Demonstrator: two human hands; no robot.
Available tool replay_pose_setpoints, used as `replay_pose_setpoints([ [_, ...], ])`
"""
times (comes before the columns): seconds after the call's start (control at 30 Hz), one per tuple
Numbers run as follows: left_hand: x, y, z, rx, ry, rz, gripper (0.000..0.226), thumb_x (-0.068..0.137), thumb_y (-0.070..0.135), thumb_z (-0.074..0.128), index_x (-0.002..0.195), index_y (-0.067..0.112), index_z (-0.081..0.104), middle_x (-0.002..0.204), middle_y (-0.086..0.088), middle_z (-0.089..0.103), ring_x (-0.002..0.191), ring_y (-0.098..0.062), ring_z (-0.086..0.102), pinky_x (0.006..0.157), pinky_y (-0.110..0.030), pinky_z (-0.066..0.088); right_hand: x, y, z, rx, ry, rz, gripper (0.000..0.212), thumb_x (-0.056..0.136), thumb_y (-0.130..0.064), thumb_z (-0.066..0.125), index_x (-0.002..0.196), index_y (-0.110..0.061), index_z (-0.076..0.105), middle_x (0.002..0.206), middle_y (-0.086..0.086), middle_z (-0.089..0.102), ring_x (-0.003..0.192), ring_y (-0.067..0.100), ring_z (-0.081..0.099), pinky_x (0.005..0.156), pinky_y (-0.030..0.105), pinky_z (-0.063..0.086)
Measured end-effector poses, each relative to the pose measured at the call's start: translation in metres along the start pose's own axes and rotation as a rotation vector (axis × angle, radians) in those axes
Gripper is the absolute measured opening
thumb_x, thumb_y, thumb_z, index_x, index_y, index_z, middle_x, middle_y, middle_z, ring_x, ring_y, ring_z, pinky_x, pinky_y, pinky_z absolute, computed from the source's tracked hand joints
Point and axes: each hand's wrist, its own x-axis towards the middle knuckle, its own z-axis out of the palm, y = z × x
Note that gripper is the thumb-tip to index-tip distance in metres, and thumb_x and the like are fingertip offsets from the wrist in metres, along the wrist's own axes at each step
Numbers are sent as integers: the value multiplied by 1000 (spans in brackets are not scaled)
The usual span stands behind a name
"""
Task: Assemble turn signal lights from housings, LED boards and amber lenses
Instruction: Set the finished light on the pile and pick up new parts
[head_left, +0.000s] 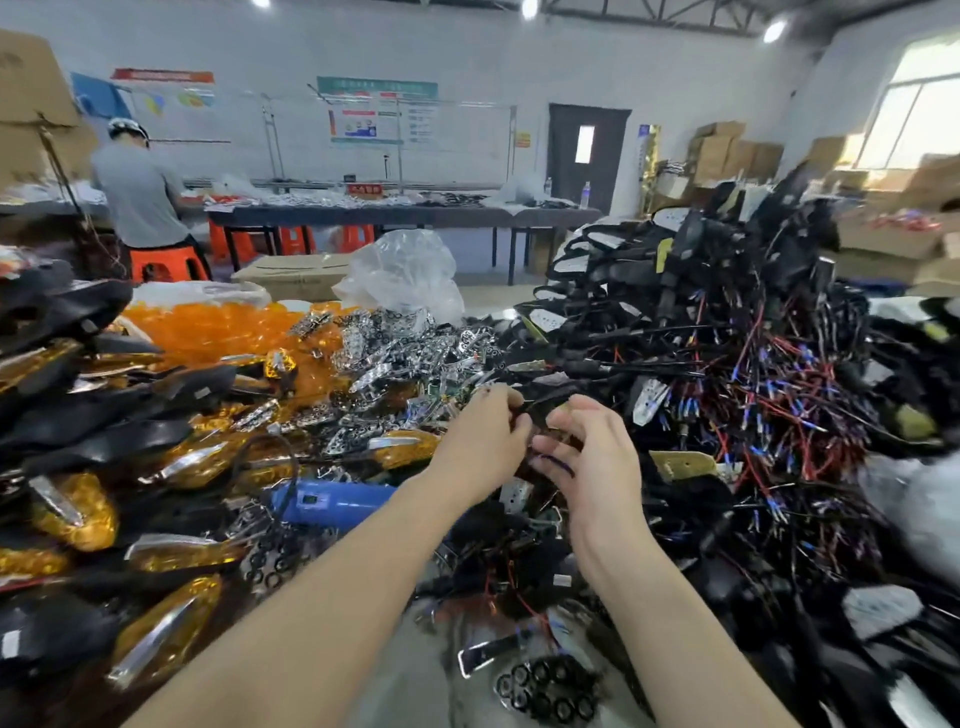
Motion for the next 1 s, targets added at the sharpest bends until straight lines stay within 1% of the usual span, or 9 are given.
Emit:
replay_pose_setpoints([
  [0.17,16,9,10,-42,91,-7,26,99,30,48,121,20,57,113,-1,56,99,-19,57,90,-38,48,4,-5,-11,-20,-30,-8,20,99,-7,50,110,-16,64,97,7,68,61,10,66,58,23,56],
  [0.37,50,9,5,4,141,-17,28,100,16,42,122,16,59,122,-9,56,108,-28,58,96,-46,48,15,-6,-14,-36,-49,-9,20,101,-10,48,110,-19,64,101,6,66,65,8,67,64,26,57],
  [0.57,86,1,0,168,4,22,45,100,12,47,145,15,45,148,-13,46,135,-30,44,114,-38,32,26,-9,-12,-27,-64,13,20,99,-9,52,107,-22,66,100,1,65,65,9,67,64,25,56],
  [0.63,94,1,0,180,-63,28,51,100,16,51,150,18,39,150,-12,46,137,-31,43,114,-39,32,28,-12,-13,-20,-70,10,20,99,-9,52,107,-21,66,99,1,65,64,8,66,61,23,55],
  [0.7,103,0,2,171,-126,15,54,100,19,54,151,18,37,142,-11,54,131,-32,48,111,-40,37,30,-14,-13,-18,-69,3,20,99,-8,52,107,-20,65,97,2,65,63,8,66,60,22,55],
  [0.77,109,-2,3,210,-164,13,53,99,23,56,149,17,41,133,-14,58,126,-35,50,109,-45,39,33,-15,-14,-14,-68,-1,20,98,-7,53,107,-20,66,95,3,64,63,9,66,60,23,55],
  [0.83,112,-6,5,276,-161,9,46,97,27,60,141,19,50,131,-17,52,124,-37,47,109,-47,37,35,-15,-16,-16,-62,1,20,98,-6,53,108,-19,66,94,3,64,63,9,66,61,24,55],
  [0.9,112,-10,6,276,-160,-2,30,95,28,63,124,22,60,134,-15,41,126,-36,42,112,-44,34,35,-15,-16,-18,-59,4,20,98,-6,53,108,-19,66,94,3,64,63,9,66,62,24,55],
  [1.0,110,-14,5,200,-159,11,8,95,24,64,99,23,57,141,-12,36,131,-31,40,112,-37,31,34,-14,-16,-24,-59,11,20,99,-6,53,109,-18,65,95,2,64,64,9,66,64,26,56],
])
